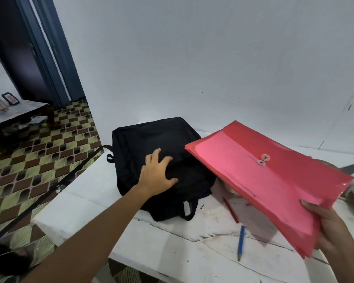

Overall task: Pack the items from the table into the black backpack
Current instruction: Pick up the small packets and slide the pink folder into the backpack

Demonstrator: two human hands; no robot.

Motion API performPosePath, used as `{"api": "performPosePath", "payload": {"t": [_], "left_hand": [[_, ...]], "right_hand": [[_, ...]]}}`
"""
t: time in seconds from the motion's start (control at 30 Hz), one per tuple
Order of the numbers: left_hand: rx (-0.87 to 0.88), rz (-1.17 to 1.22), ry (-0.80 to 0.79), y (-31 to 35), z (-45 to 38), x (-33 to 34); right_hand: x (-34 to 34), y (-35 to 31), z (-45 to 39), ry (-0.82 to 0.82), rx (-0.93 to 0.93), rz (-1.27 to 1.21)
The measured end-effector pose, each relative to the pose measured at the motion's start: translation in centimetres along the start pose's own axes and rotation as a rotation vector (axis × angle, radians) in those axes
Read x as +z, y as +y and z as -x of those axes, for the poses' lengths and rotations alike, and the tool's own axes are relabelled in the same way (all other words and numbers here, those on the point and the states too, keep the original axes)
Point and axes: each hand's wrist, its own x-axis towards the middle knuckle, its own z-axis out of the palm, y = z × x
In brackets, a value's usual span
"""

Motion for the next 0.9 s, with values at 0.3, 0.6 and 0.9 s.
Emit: {"api": "performPosePath", "payload": {"t": [0.3, 0.6, 0.9], "left_hand": [[0.112, -0.163, -0.435, 1.4, 0.4, 0.1], [-0.072, 0.301, -0.038, 1.1, -0.9, -1.8], [0.222, 0.149, 0.185, 0.8, -4.2, -7.9]], "right_hand": [[-1.0, 0.8, 0.6, 0.018, 0.0, -0.041], [0.0, 0.2, 2.1, -0.017, 0.044, -0.048], [0.6, -0.8, 4.1, -0.15, 0.211, 0.052]]}}
